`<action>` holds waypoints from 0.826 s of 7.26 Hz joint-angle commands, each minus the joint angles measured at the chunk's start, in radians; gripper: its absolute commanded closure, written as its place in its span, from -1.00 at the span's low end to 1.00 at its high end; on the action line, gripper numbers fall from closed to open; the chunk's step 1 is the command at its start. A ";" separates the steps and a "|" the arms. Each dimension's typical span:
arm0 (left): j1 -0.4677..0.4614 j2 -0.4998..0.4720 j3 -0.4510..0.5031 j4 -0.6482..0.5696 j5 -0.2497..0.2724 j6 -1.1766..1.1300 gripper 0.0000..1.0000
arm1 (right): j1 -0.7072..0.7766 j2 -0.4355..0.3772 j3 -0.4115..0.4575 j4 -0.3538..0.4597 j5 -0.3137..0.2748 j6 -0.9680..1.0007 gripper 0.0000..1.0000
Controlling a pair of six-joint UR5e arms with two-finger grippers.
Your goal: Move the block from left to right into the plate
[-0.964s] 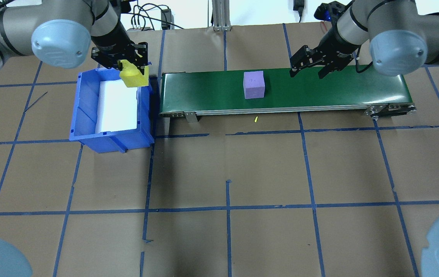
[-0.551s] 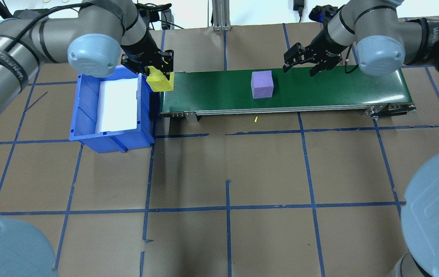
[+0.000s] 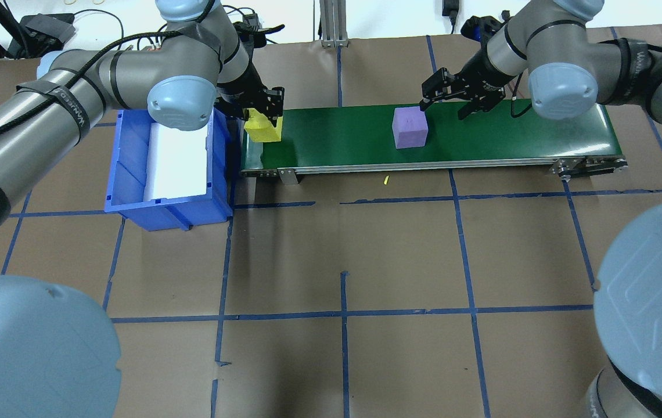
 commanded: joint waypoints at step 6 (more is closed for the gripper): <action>0.007 0.141 -0.003 -0.133 0.055 0.009 -1.00 | 0.000 0.001 0.046 -0.023 -0.021 -0.004 -0.78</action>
